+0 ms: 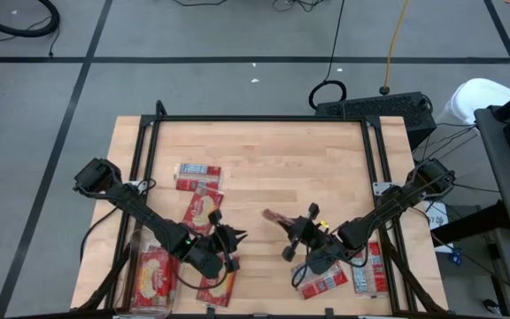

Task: Sort popcorn bags into baskets
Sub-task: Put the popcorn bag into the transparent bin

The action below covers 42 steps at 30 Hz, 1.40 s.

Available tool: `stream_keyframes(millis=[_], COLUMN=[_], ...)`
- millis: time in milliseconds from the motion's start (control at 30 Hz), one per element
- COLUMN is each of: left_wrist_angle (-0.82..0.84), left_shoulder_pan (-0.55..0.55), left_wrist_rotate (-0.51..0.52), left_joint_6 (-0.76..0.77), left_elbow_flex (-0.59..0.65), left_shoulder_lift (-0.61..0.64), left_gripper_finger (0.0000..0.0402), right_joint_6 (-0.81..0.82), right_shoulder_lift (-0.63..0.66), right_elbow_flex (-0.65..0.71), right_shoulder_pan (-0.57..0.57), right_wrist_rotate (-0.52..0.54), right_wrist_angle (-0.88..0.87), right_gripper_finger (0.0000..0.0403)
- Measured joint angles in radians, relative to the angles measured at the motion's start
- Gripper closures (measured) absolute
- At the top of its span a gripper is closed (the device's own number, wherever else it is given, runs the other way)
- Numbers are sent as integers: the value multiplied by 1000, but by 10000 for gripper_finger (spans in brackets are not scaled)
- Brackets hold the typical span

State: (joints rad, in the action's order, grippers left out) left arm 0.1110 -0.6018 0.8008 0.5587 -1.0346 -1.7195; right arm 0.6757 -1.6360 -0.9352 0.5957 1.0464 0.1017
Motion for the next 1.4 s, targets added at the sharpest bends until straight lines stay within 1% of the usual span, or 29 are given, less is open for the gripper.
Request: stream_keyframes(millis=[67, 133, 267, 367, 433, 567, 633, 800, 967, 1100, 1267, 1333, 1400], left_wrist_angle=[-31, -59, -108, -119, -120, -123, -137, -255, -356, -393, -410, -419, -431], left_shoulder_pan=[8, 18, 33, 49, 63, 86, 98, 135, 173, 201, 228, 232, 226], left_wrist_rotate=[-29, -47, -44, -44, -41, -40, -40, -51, -109, -246, -327, -364, -373], left_joint_6=[-28, -47, -76, -40, -9, -2, -25, -175, -307, -369, -412, -429, -447], left_elbow_flex=[0, 0, 0, 1, 1, 1, 1, 1, 1, 1, 1, 1, 1], left_shoulder_lift=[0, 0, 0, 0, 0, 0, 0, -1, -1, -1, -49, -75, -97], left_gripper_finger=[350, 336, 293, 260, 240, 207, 195, 179, 185, 204, 247, 274, 308], right_joint_6=[24, 21, -38, -80, -84, -37, -46, -118, -213, -284, -325, -326, -333], right_shoulder_lift=[0, 0, 0, 0, 0, -1, -1, -1, -1, -1, -1, -1, -1], right_elbow_flex=[6, 28, 105, 180, 223, 274, 284, 286, 286, 286, 286, 286, 285], right_shoulder_pan=[0, 0, 0, 0, 0, 0, 0, 0, 2, 2, 2, 2, 2], right_wrist_rotate=[3, 4, -22, -58, -74, -83, -112, -187, -189, -239, -243, -242, -244], right_wrist_angle=[19, 76, 285, 451, 523, 543, 543, 545, 543, 546, 543, 542, 537], right_gripper_finger=[389, 388, 382, 377, 375, 374, 374, 374, 374, 374, 374, 374, 373])
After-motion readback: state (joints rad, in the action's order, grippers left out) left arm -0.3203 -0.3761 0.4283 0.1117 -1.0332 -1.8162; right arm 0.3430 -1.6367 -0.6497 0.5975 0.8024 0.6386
